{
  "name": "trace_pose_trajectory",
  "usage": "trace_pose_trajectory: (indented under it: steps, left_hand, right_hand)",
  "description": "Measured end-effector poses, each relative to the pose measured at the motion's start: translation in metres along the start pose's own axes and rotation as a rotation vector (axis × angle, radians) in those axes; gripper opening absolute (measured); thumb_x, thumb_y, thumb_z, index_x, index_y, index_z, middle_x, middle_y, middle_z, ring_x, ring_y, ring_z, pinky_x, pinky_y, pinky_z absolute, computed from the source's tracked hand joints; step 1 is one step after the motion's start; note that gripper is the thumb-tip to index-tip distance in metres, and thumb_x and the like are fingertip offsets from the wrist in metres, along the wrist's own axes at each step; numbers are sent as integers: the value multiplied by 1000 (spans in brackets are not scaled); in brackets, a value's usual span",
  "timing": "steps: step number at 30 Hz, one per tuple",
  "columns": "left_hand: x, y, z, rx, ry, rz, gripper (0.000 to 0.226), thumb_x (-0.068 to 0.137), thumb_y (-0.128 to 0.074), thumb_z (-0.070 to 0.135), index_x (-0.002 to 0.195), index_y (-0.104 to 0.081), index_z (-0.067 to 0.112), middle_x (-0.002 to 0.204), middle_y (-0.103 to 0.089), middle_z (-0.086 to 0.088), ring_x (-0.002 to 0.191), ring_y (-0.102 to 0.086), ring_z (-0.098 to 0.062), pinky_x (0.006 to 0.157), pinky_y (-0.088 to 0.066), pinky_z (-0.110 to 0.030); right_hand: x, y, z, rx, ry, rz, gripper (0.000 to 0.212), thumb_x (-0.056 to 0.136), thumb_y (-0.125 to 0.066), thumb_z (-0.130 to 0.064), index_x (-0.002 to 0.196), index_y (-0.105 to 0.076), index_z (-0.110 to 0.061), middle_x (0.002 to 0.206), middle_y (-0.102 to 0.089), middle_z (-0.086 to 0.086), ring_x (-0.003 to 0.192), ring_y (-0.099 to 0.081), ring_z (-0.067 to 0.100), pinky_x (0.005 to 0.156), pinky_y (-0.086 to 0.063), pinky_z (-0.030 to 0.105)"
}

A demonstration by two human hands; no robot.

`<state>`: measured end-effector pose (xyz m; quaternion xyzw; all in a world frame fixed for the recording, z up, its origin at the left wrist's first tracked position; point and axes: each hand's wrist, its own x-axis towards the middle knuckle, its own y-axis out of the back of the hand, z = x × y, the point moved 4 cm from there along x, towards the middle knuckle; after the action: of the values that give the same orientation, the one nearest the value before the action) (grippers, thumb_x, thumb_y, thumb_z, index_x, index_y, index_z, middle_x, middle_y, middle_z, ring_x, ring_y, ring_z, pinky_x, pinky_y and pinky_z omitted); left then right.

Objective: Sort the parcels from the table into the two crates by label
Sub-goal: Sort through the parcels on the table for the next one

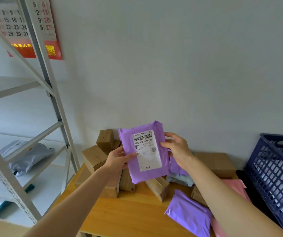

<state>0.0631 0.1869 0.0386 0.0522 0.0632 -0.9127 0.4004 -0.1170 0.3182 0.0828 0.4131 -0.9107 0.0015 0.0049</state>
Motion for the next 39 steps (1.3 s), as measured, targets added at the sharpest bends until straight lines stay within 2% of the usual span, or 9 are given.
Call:
trace_pose_trajectory:
  steps: [6,10,14,18,21,27,34,37,39]
  left_hand:
    - [-4,19,17,3,-21,-34,41,80,-74,16,118,-62,10,109,-71,-7,99,-69,-25,89,-55,-46]
    - [-10,34,19,12,-11,-61,39,80,-74,17,117,-62,11,108,-72,-7,99,-69,-25,90,-55,-47]
    - [-18,47,15,4,21,-89,33,81,-74,16,112,-64,13,107,-72,-7,99,-69,-27,92,-53,-49]
    - [-24,48,8,31,38,-141,37,80,-75,18,114,-63,11,109,-71,-8,97,-70,-26,88,-55,-46]
    - [-28,41,-2,47,64,-181,35,81,-74,16,113,-62,9,108,-70,-10,98,-69,-28,90,-54,-48]
    - [-34,0,-32,103,106,-299,31,79,-77,17,108,-66,12,107,-72,-8,98,-69,-28,89,-55,-46]
    - [-59,-76,-53,158,125,-486,28,82,-75,15,108,-65,10,109,-71,-13,98,-67,-31,92,-51,-49]
    - [-68,-109,-56,186,123,-552,30,81,-76,14,108,-64,7,111,-69,-17,92,-65,-31,90,-50,-53]
    - [-75,-134,-58,187,124,-599,30,81,-75,12,109,-64,7,111,-69,-15,93,-66,-30,90,-52,-49]
  right_hand:
    - [-17,-13,-9,-60,32,-78,54,82,-63,11,119,-58,-29,100,-72,8,94,-70,23,82,-58,39]
    - [-31,-29,-7,-90,28,-102,65,81,-62,15,118,-54,-38,102,-70,8,95,-70,23,79,-59,40]
    - [-45,-40,4,-78,21,-75,72,80,-61,18,130,-51,-33,106,-67,8,99,-67,22,83,-58,42]
    - [-64,-40,16,-63,-16,-8,73,79,-60,19,129,-51,-34,92,-68,0,82,-66,12,65,-53,28]
    - [-82,-32,28,-54,-43,63,73,79,-59,21,128,-52,-32,92,-69,5,85,-67,18,71,-55,35]
    - [-135,1,47,-98,-100,248,71,78,-60,20,130,-53,-29,107,-65,28,88,-63,24,88,-52,45]
    - [-202,59,56,-133,-108,418,75,77,-62,19,135,-52,-27,111,-68,10,105,-65,22,83,-57,37]
    - [-231,81,51,-107,-103,473,69,78,-58,22,130,-54,-24,107,-67,4,96,-67,15,74,-59,28]
    - [-249,97,51,-114,-114,518,70,79,-59,20,129,-54,-28,105,-68,0,98,-67,16,77,-59,32]
